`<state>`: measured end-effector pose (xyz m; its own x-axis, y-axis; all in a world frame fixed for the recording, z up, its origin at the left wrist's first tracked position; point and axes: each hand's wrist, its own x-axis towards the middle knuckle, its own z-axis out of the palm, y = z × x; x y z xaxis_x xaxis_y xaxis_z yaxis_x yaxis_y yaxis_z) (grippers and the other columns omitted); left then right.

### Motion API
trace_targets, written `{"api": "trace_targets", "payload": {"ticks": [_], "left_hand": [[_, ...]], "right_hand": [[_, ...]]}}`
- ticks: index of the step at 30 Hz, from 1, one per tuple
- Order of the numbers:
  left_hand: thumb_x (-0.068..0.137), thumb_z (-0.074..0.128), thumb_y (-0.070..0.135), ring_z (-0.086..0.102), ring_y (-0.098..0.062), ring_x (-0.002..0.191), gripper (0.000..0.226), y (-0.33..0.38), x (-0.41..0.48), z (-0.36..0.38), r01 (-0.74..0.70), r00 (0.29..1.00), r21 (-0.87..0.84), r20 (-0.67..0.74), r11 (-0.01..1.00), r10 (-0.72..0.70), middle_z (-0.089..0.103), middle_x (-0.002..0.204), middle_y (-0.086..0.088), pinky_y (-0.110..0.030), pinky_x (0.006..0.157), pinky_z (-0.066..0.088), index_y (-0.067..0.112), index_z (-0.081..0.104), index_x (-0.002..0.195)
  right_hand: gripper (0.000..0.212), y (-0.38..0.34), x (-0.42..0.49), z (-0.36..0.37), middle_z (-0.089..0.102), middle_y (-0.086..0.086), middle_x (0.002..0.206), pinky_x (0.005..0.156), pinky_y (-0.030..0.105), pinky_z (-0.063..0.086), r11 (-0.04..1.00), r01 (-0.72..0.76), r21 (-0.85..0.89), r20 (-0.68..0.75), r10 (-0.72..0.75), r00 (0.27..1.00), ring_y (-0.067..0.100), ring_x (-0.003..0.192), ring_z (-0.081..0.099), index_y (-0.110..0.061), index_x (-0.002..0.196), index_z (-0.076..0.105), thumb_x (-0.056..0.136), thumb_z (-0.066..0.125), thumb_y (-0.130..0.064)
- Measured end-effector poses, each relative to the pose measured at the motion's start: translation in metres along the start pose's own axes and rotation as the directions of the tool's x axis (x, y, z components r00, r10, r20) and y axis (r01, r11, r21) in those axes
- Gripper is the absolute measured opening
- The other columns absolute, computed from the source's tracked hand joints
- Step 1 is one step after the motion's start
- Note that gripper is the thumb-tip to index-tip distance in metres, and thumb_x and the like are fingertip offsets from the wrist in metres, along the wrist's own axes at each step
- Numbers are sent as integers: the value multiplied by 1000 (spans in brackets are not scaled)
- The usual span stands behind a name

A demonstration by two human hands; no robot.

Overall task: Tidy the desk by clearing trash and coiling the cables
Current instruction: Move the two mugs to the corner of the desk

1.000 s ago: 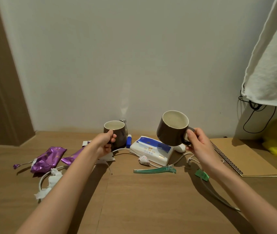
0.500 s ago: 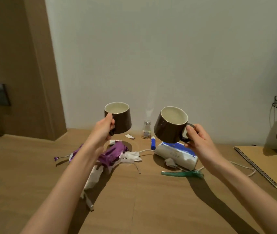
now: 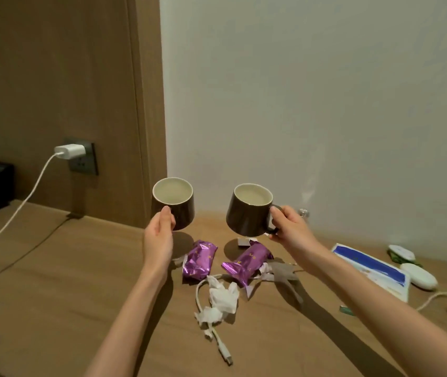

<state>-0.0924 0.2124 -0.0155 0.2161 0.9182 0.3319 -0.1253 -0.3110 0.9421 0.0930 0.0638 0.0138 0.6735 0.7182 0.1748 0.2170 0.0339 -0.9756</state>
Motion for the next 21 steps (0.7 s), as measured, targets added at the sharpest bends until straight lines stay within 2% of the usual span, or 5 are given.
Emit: {"api": "trace_targets", "payload": {"ticks": [5,8,12,16,21], "left_hand": [[100,35,36,41,-10,66,40,-8,3,-7,11,998,10,-69,1000,-10,43,65,3,-26,63,32,16,43,65],[100,35,34,42,-9,66,40,-10,2,-7,27,996,10,-83,1000,-26,44,65,3,-24,62,34,15,43,67],[100,34,35,42,-10,65,40,-14,1,-9,36,991,30,-126,999,-32,43,64,2,-24,59,35,15,44,66],[99,34,38,45,-9,68,40,-15,1,-10,65,981,40,-187,997,-57,47,67,2,-23,59,35,18,46,67],[99,34,39,47,-9,69,40,-16,2,-11,97,966,37,-244,995,-85,51,69,2,-23,60,37,18,47,68]], "right_hand": [[22,13,32,36,49,-3,84,63,22,40,997,-72,29,65,70,995,8,74,48,-12,112,49,102,39,-28],[19,19,49,55,48,-3,85,65,23,42,995,-103,8,84,102,991,8,78,49,-12,109,49,101,40,-27],[17,26,70,78,42,0,77,60,24,42,985,-169,43,109,164,980,10,66,41,-17,88,49,101,41,-24],[14,30,83,96,40,1,78,57,23,42,978,-203,54,146,194,970,11,66,40,-11,97,46,101,41,-23],[16,32,92,112,39,2,77,56,22,41,972,-229,54,190,215,958,11,62,38,-11,91,45,102,40,-23]]}}
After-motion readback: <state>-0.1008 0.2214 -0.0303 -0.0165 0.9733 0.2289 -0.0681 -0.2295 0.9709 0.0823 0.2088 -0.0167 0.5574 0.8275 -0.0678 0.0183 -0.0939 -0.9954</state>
